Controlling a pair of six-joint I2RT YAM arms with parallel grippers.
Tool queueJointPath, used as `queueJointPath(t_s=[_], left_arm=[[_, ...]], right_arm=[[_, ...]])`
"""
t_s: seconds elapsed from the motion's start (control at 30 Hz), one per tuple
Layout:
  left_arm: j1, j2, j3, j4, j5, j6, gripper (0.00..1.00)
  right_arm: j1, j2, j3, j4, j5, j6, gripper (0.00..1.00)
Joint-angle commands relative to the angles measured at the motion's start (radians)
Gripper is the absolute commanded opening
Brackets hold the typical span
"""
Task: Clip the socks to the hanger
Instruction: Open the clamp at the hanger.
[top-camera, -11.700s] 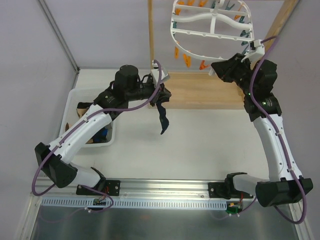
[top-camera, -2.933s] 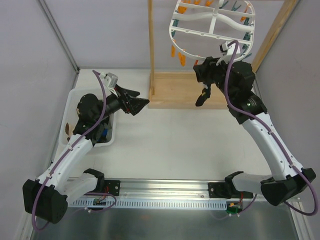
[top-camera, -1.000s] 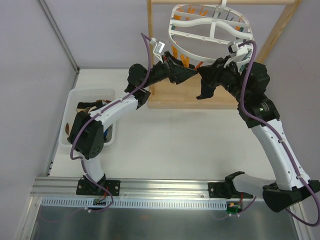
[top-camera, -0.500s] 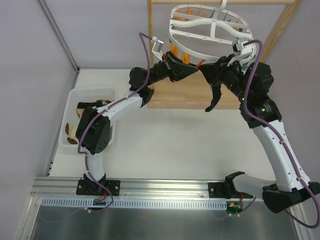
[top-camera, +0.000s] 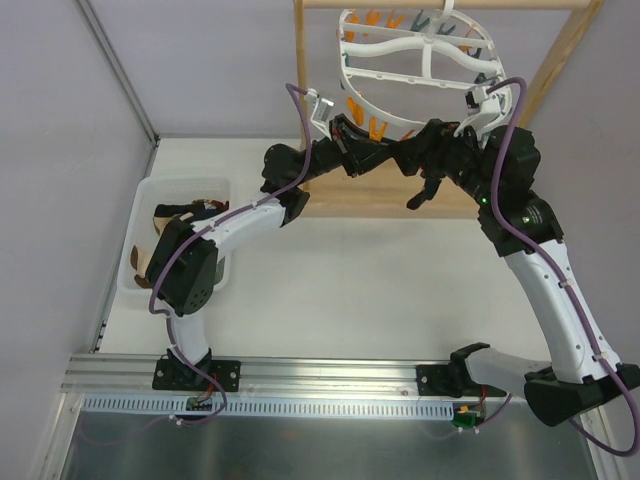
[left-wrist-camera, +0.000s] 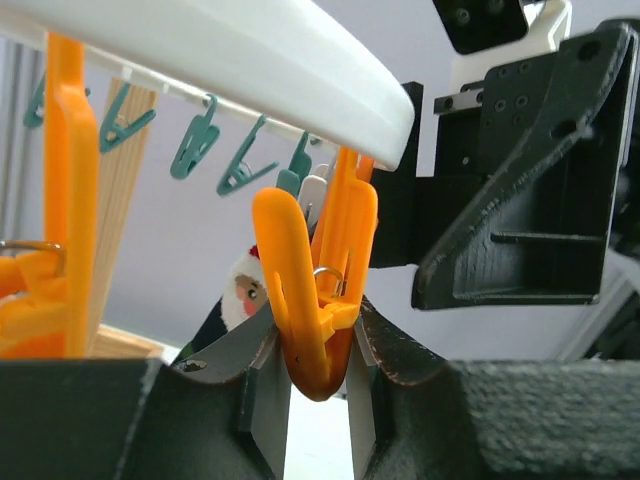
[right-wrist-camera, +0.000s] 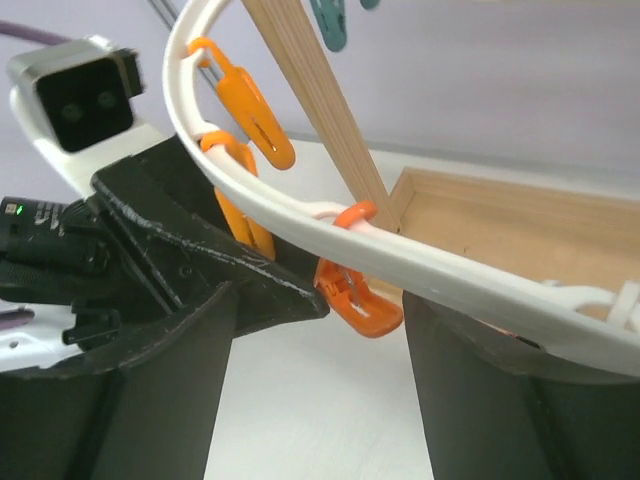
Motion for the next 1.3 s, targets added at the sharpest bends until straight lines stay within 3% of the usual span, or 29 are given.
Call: queueJointPath(t_s=[0.0,0.2,0.5,0.67,0.77,0.83,0.93,1.27], left_arm=[[-0.043,-0.113,-0.056,0.02,-0.069,0.262,0.0],[-0.12,-0.179,-0.163,0.023,-0.214,0.482,0.0],[-0.155,-0.179,-0.171,0.025,-0.274,0.564,0.01],[-0.152,-0.16,-0.155,0.023,-0.18,0.57,0.14],[-0.142,-0.148,-0.142,0.025,-0.107,0.541,0.23],[-0.137,-0.139,-0.123,0.023,-0.048,0.534,0.35],[-0.122,-0.117,-0.082,0.019,0.033,0.495,0.44],[-0.108,-0.047,0.012,0.02,0.07,0.375,0.51]], right_arm=[[-0.004,-0.039,0.039,-0.052,0.085,0.111,0.71],[-0.004,-0.058,0.027,-0.06,0.197,0.151,0.69],[-0.004,-0.062,0.005,-0.038,0.276,0.164,0.56],[-0.004,-0.065,0.001,-0.022,0.25,0.144,0.35],[-0.004,-0.067,0.001,-0.015,0.23,0.127,0.29],[-0.004,-0.065,0.002,-0.009,0.184,0.118,0.28],[-0.004,-0.065,-0.004,0.009,0.145,0.098,0.28],[-0.011,-0.068,-0.022,0.052,0.038,0.072,0.27]])
